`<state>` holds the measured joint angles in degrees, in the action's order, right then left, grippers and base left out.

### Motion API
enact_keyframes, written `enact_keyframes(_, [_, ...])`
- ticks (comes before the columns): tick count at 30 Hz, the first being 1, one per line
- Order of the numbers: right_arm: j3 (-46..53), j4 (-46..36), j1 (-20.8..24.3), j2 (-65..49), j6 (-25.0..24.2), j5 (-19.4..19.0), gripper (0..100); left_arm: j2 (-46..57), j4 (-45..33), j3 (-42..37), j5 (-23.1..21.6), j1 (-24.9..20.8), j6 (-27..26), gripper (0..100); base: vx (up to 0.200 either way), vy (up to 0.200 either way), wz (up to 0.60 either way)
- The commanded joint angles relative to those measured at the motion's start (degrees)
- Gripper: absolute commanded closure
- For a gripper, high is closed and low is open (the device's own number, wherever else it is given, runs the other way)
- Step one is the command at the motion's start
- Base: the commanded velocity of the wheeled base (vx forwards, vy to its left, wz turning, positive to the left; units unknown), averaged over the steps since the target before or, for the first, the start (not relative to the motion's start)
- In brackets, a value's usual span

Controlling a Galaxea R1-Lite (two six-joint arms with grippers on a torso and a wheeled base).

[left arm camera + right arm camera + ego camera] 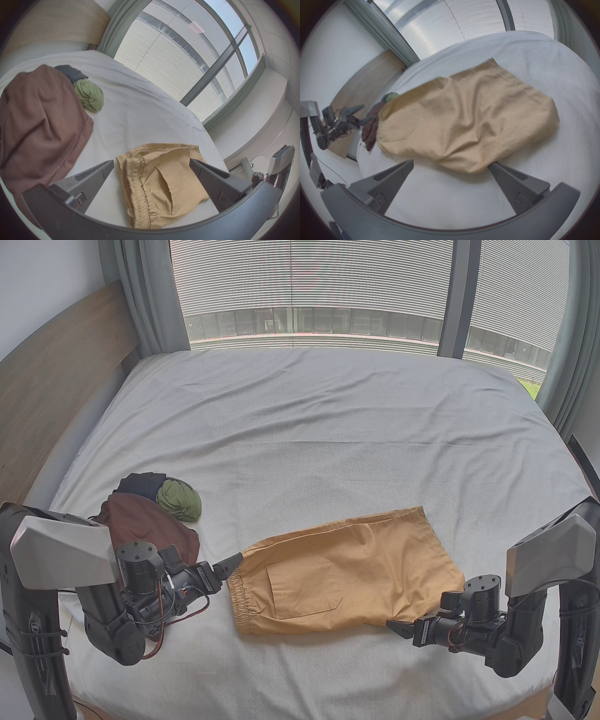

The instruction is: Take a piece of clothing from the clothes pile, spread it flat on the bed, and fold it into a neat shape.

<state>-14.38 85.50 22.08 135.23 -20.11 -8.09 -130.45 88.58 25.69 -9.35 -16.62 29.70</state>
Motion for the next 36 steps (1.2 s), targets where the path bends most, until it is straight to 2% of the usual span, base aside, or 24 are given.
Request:
enact_keyframes(1, [1.82, 2.83, 1.92, -1.99, -0.01, -0.61, 0, -1.65, 0.02, -0.37, -0.14, -1.58, 3.53, 0, 0.0, 0.0, 0.0])
enact_keyframes(4, [-1.08, 2.83, 3.15, -2.08, -1.51, -1.84, 0, -2.09, 0.02, -0.02, -0.05, -2.46, 6.6, 0, 0.0, 0.0, 0.0])
enact_keyframes(8, [-3.37, 2.83, 5.08, -2.16, -3.97, -4.39, 0, -3.05, 0.02, -0.37, -0.05, -2.37, 6.78, 0, 0.0, 0.0, 0.0])
enact_keyframes(15, [-7.24, 2.83, 5.96, -2.16, -3.97, -7.46, 0, -4.81, -0.07, -0.99, -0.05, -2.46, 6.87, 0, 0.0, 0.0, 0.0])
enact_keyframes(17, [-8.29, 2.83, 5.87, -3.04, -4.32, -9.31, 0, -5.78, 0.02, -1.08, -0.05, -2.46, 6.87, 0, 0.0, 0.0, 0.0])
enact_keyframes(24, [-10.84, 2.83, 4.91, -4.71, -8.36, -11.15, 0, -6.22, -0.16, -1.16, -0.32, -2.63, 7.57, 0, 0.0, 0.0, 0.0])
enact_keyframes(36, [-11.37, 2.83, 0.77, -5.94, -8.45, -12.21, 0, -11.93, 0.02, 0.15, -0.32, -4.04, 10.47, 0, 0.0, 0.0, 0.0])
